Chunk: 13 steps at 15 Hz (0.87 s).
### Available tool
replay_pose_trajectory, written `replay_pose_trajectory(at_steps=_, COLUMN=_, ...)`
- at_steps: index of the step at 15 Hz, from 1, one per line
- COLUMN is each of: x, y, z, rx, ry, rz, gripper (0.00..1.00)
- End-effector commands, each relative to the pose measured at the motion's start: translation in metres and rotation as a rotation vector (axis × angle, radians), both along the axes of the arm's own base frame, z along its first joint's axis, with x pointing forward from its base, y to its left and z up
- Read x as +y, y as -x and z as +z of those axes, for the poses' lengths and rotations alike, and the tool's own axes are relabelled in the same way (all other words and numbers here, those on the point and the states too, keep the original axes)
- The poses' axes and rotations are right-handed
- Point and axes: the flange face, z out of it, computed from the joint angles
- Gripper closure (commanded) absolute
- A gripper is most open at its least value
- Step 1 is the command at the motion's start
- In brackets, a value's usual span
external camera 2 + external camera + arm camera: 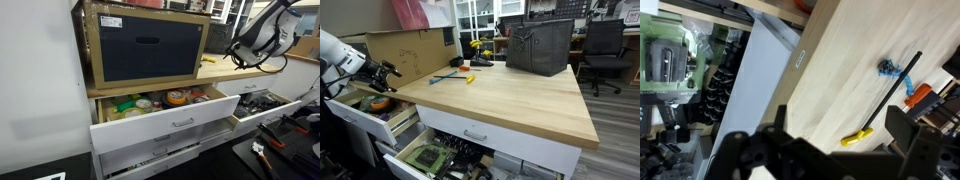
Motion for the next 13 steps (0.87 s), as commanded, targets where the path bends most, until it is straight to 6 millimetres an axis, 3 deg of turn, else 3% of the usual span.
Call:
replay_pose_trajectory(at_steps=1, x=0.01, y=0.021, z=-0.009, rx=0.052, ry=0.077, rz=0.075, gripper=0.0)
replay_pose_trajectory(at_steps=6, x=0.013, y=0.042, z=-0.014, rx=0.113, ry=0.189, rz=0.217, gripper=0.0)
replay_pose_trajectory(at_steps=8, x=0.011, y=0.048, z=-0.011, rx=0.104, ry=0.187, rz=0.184, gripper=0.0)
replay_pose_trajectory(at_steps=13, x=0.012, y=0.043, z=-0.015, rx=0.108, ry=0.166, rz=0.199, gripper=0.0)
